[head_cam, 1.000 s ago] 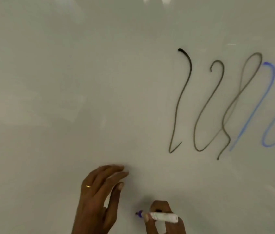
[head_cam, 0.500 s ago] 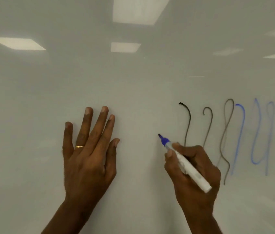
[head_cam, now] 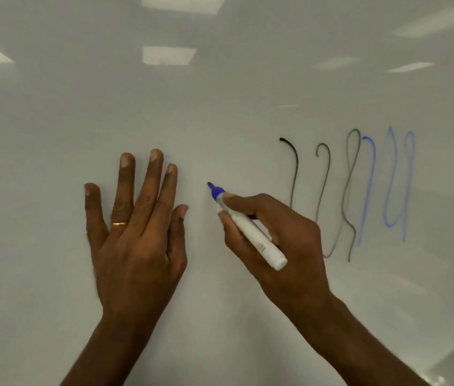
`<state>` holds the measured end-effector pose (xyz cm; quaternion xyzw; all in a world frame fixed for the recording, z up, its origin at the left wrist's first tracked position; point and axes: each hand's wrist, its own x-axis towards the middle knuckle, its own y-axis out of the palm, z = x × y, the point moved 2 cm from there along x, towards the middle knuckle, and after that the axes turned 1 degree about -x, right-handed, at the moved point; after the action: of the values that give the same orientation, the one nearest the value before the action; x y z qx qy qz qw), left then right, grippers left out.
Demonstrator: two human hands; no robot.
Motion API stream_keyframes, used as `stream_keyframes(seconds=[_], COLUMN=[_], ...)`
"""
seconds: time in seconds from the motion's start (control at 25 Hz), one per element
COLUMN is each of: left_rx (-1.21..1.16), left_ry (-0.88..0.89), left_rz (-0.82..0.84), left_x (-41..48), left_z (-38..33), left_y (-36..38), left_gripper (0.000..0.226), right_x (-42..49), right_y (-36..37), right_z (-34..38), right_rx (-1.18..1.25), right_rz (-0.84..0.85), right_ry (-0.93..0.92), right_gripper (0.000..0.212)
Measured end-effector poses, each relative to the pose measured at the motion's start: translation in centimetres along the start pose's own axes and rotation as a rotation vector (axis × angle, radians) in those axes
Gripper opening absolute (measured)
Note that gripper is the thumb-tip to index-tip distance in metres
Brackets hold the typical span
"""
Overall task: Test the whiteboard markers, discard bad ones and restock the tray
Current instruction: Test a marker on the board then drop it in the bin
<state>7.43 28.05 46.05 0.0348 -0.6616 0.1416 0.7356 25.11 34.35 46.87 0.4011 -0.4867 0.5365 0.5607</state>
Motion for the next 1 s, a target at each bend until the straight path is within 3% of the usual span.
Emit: stream_keyframes(seconds=[0.12,0.28,0.4,0.52,0.72,0.8,0.88,1.0], left_rx=[-0.004,0.006,-0.006,-0.061,-0.406,-0.555,-0.809,-1.208], left_ry=[0.013,0.013,-0.001,-0.013,-0.079,-0.024,-0.045,-0.338], left_rz=[0.001,-0.018,-0.017,-0.009,0.048,0.200,0.521,1.085], left_x=[0.1,0.0,0.0,-0.2,-2.2,-6.3,-11.6,-18.9], left_z=[0.2,0.2,0.2,0.0,-1.9,-5.3,-9.1,-15.2], left_y=[0.0,0.1,0.2,0.2,-0.7,-1.1,-1.0,-0.9], left_gripper=[0.049,0.048,0.047,0.046,0.037,0.031,0.036,0.039], right_x=[-3.9,-13.8,-18.3,-18.5,-19.0,-20.5,-22.6,-26.5], right_y=[0.3,0.3,-1.3,-3.1,-5.7,-6.9,-8.5,-12.1], right_z=[-1.3,-1.4,-3.4,-3.7,-3.2,-2.7,-2.2,-1.4], right_rx=[0.164,0.069,0.187,0.268,0.430,0.534,0.598,0.626], right_rz=[-0.209,-0.051,-0.156,-0.139,-0.165,-0.225,-0.274,-0.394], right_ry=[0.240,0.682,0.787,0.878,1.126,1.265,1.389,1.554], right_gripper=[0.015,0.012,0.020,0.020,0.021,0.028,0.031,0.040])
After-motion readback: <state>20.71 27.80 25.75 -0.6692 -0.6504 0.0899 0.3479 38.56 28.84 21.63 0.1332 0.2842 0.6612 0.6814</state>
